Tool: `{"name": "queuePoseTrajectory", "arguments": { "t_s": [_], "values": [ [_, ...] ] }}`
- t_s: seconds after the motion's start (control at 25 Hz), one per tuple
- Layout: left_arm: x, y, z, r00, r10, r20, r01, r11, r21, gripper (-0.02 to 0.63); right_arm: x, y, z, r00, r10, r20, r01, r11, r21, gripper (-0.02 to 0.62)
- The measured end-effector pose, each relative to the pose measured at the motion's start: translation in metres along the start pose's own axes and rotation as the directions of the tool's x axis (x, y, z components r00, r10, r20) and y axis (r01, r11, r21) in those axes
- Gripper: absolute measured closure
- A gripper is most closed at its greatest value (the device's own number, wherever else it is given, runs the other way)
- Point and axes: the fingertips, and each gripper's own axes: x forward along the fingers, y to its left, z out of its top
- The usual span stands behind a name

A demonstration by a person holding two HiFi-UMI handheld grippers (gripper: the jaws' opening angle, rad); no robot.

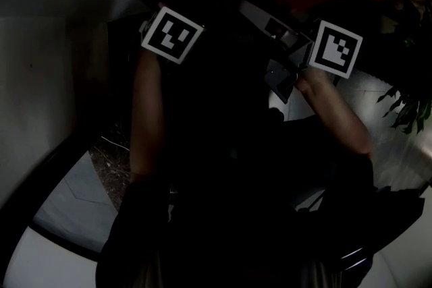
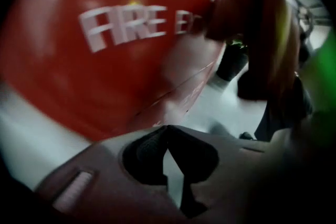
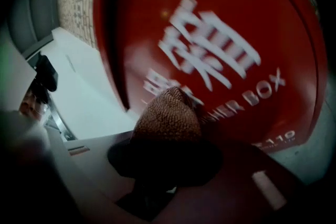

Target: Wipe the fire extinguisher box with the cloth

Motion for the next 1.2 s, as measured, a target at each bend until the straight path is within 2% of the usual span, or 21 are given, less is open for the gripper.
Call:
{"name": "queuePoseTrajectory", "arguments": {
  "t_s": [0.12,0.2,0.32,0.56,0.68,0.84,1.08,1.2],
  "values": [
    [-0.004,0.011,-0.007,1.000,0.004,0.005,-0.004,0.999,-0.042,0.603,0.015,-0.036,-0.032,0.997,-0.028,-0.066,0.031,0.999,0.045,0.472],
    [-0.003,0.007,-0.008,1.000,-0.011,0.014,0.012,0.999,-0.048,0.603,0.021,-0.070,-0.057,0.988,-0.098,-0.117,0.106,0.992,0.064,0.472],
    [-0.001,-0.001,-0.006,0.999,-0.040,0.015,0.040,0.999,-0.030,0.603,0.025,-0.131,-0.092,0.949,-0.262,-0.174,0.274,0.961,0.049,0.472],
    [0.001,-0.006,0.002,0.997,-0.075,0.034,0.076,0.996,-0.036,0.603,0.035,-0.227,-0.140,0.900,-0.402,-0.168,0.425,0.896,0.131,0.472],
    [-0.001,-0.011,0.001,0.996,-0.086,0.026,0.087,0.996,-0.021,0.603,0.038,-0.264,-0.158,0.882,-0.437,-0.177,0.465,0.870,0.166,0.472],
    [-0.003,-0.012,-0.010,0.997,-0.082,-0.001,0.082,0.997,-0.004,0.603,0.044,-0.300,-0.172,0.874,-0.457,-0.167,0.485,0.844,0.228,0.472],
    [-0.001,-0.028,-0.013,0.994,-0.105,-0.006,0.105,0.994,0.019,0.603,0.055,-0.334,-0.199,0.870,-0.458,-0.185,0.493,0.823,0.281,0.472],
    [0.004,-0.034,-0.015,0.995,-0.103,-0.018,0.103,0.994,0.032,0.603,0.054,-0.352,-0.211,0.858,-0.479,-0.186,0.514,0.799,0.314,0.472]
  ]
}}
